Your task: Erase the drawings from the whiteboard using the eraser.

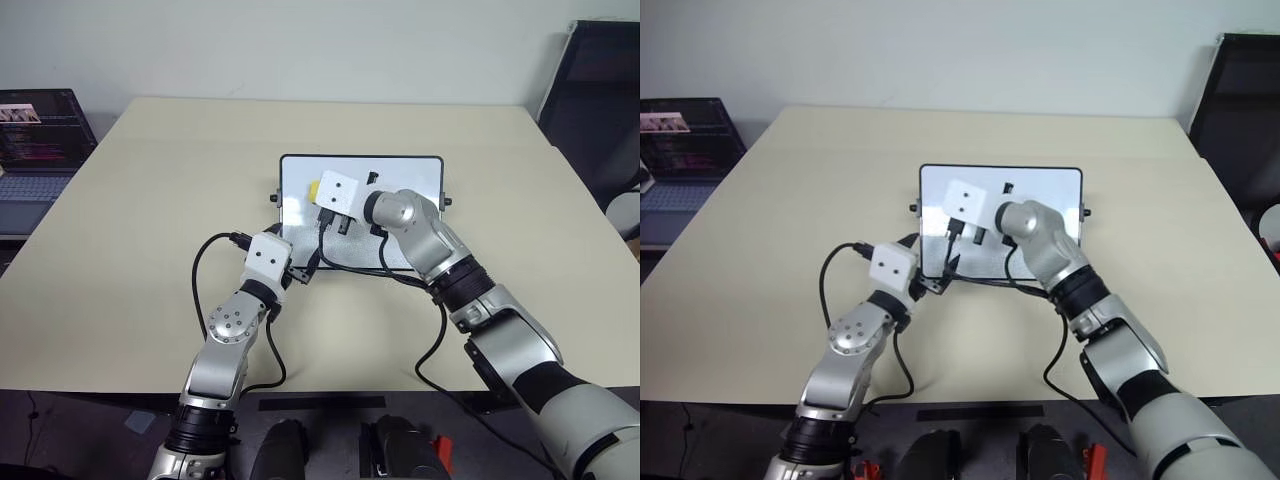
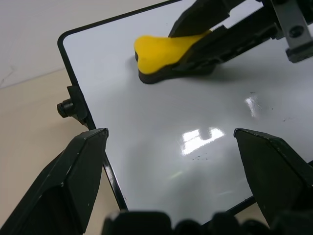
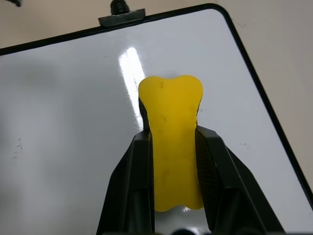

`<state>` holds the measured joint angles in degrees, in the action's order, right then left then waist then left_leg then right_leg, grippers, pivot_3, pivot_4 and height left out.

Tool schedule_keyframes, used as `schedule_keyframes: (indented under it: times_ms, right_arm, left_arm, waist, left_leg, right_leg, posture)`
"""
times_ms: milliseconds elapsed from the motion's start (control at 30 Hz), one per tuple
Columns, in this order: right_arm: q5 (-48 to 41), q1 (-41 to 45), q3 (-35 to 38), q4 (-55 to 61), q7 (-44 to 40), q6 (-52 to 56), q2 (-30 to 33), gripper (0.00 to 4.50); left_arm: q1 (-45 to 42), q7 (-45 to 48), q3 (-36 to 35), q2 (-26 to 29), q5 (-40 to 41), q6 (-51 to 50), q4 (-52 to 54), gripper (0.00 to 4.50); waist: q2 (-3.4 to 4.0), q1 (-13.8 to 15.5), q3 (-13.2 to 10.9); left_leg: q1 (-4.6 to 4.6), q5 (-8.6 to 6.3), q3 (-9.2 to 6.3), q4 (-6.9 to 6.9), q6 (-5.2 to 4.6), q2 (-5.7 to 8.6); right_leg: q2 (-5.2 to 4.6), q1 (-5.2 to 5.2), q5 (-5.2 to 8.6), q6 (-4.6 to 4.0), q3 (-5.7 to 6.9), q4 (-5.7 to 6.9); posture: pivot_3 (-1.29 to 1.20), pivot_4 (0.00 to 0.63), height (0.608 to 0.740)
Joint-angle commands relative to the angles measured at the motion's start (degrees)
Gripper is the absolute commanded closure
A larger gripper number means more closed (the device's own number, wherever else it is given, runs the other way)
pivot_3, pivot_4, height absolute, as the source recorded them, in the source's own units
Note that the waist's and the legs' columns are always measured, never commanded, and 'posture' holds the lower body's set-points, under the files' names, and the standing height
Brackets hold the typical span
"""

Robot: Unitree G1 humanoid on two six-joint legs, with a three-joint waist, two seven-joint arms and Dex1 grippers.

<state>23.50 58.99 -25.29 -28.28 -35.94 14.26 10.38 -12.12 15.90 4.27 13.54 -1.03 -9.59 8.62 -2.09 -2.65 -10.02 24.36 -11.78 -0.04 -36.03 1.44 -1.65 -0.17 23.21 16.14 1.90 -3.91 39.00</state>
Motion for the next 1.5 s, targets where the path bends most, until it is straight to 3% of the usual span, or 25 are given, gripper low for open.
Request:
schedule_keyframes:
  times_ms: [33,367,567,733,1033,1400,1500]
  right_arm:
    - [0.7,-2.7,-3.2,4.7,-5.6,1.2,1.4,3.63]
    - [-1.8,-4.3,1.1,10.1,-3.4,2.0,2.2,3.63]
    - [-5.1,-7.8,7.3,20.3,-0.8,3.4,3.4,3.63]
    - [-5.2,-14.2,13.5,29.4,3.1,8.8,6.9,3.63]
    - [-3.9,-21.2,18.3,41.0,3.1,19.3,15.7,3.63]
    - [-3.6,-27.1,23.1,52.3,1.9,34.3,25.8,3.63]
    - [-5.1,-28.0,25.9,53.1,2.4,41.1,25.7,3.63]
  left_arm:
    - [-1.3,0.2,0.1,-0.2,0.1,1.1,0.8,0.00]
    - [-3.0,1.9,0.3,-0.1,0.7,1.8,-1.2,0.00]
    - [-5.3,5.4,0.8,-0.8,2.7,4.6,-4.2,0.00]
    - [-6.7,13.3,1.9,-0.1,7.8,4.9,-5.2,0.00]
    - [-10.1,26.1,5.5,0.6,13.9,3.0,-5.5,0.00]
    - [-19.7,39.0,8.3,-2.0,15.3,9.4,-18.5,0.00]
    - [-21.6,42.5,9.0,-3.0,15.7,10.8,-21.5,0.00]
  waist:
    - [-0.01,0.0,0.0]
    - [0.00,0.4,0.0]
    - [0.00,0.8,0.0]
    - [-0.01,1.0,0.0]
    - [0.00,0.7,0.0]
    - [0.00,0.8,0.0]
    - [0.00,0.9,0.0]
  left_leg:
    - [0.00,0.00,0.00,0.00,0.00,0.00]
    - [0.00,0.01,-0.02,-0.04,-0.01,0.01]
    - [0.03,0.00,-0.01,0.00,0.00,0.00]
    - [0.04,0.00,0.00,-0.03,0.00,0.03]
    - [0.03,0.00,0.13,-0.02,0.00,0.03]
    - [0.05,0.01,0.19,-0.05,-0.01,0.11]
    - [0.05,0.01,0.19,-0.06,-0.01,0.11]
  right_leg:
    - [0.00,0.00,0.00,0.00,0.00,0.00]
    - [0.01,-0.01,0.00,0.01,0.03,0.03]
    - [0.01,0.02,0.00,0.01,0.03,-0.03]
    - [0.01,-0.02,0.00,0.01,0.07,-0.01]
    - [0.09,0.00,0.01,0.01,0.01,-0.01]
    - [0.13,-0.02,0.01,0.03,0.00,-0.04]
    - [0.13,-0.01,0.01,0.03,0.01,-0.04]
  posture:
    - [0.00,0.150,0.740]
    - [0.00,0.150,0.740]
    - [0.00,0.150,0.740]
    - [0.00,0.150,0.740]
    - [0.00,0.150,0.740]
    - [0.00,0.150,0.740]
    - [0.00,0.150,0.740]
